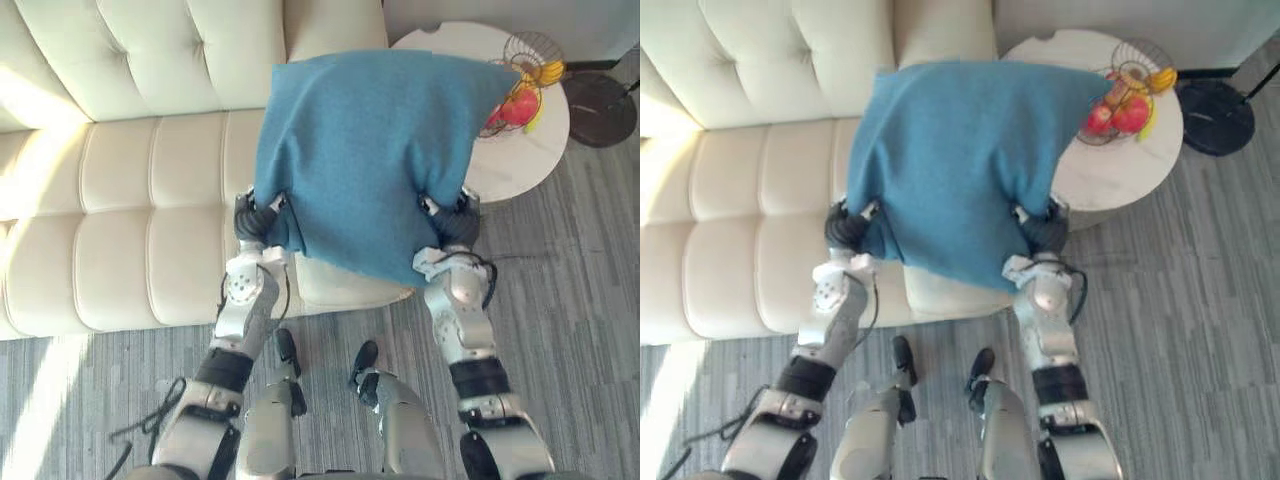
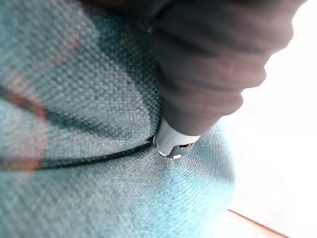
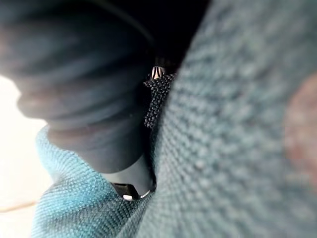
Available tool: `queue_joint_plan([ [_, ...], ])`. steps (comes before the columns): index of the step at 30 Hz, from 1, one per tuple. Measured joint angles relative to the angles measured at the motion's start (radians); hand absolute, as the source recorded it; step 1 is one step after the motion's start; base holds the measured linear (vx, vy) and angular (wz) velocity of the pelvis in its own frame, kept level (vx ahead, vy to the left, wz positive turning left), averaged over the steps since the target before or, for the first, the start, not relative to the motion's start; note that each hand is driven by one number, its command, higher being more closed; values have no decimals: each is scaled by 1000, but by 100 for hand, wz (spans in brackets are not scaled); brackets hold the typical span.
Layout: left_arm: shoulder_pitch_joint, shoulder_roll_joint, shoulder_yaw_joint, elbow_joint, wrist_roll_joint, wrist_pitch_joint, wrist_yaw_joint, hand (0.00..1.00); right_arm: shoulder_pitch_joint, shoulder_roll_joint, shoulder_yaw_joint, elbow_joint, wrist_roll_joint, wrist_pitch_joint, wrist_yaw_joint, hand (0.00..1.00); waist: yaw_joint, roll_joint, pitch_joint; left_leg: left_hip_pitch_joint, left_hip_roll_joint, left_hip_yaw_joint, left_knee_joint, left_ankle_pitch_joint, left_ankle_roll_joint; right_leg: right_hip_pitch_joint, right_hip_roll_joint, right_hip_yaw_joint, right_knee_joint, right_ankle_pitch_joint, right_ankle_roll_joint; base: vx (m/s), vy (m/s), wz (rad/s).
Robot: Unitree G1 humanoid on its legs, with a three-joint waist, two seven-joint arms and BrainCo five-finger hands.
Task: Pick up cushions and gather them together orderly.
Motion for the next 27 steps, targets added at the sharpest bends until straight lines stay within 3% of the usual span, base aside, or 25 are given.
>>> queue_joint_plan([
  [4, 221, -2, -44, -82, 9, -2, -11, 100, 168, 26, 23, -44, -39, 0, 29, 100, -15, 1, -101, 77, -15, -21, -54, 0, 0, 85, 8, -12, -58, -2, 19, 158, 42, 9],
  [16, 535, 2, -52, -247, 7, -21, -43, 100, 331, 21, 130, -172, -125, -20, 77, 100, -16, 10, -189, 196, -26, -60, -72, -22, 4, 267, 33, -29, -178, 25, 50, 57, 23, 7],
  [22, 543, 4, -53, -302, 4, -33, -51, 100, 320, -6, 147, -217, -125, -68, 77, 100, -18, 33, -202, 32, -27, -206, 72, -33, -2, 260, 25, -181, -148, 14, 39, -56, 3, 78],
  [23, 543, 2, -53, -302, 4, -36, -51, 100, 311, -15, 148, -217, -125, -68, 77, 100, -15, 39, -200, 19, -21, -212, 68, -61, -7, 256, 15, -204, -135, 9, 34, -113, 34, 95],
  [24, 544, 1, -53, -301, 1, -36, -51, 100, 304, -23, 146, -217, -125, -67, 77, 100, -10, 41, -199, -4, 7, -104, 109, -133, 18, 261, -5, -245, -135, 9, 33, -138, 80, 89],
  [25, 544, -1, -57, -300, -1, -36, -51, 100, 297, -27, 144, -216, -125, -67, 75, 100, -10, 40, -198, -24, 46, 10, 197, -171, 66, 262, -37, -275, -132, 9, 32, -121, 105, 85],
  [27, 544, 1, -64, -300, -8, -36, -52, 100, 295, -28, 134, -215, -125, -66, 75, 100, -15, 43, -202, -27, 124, 166, 356, -211, 110, 270, -82, -312, -122, 15, 42, -62, 161, 73],
])
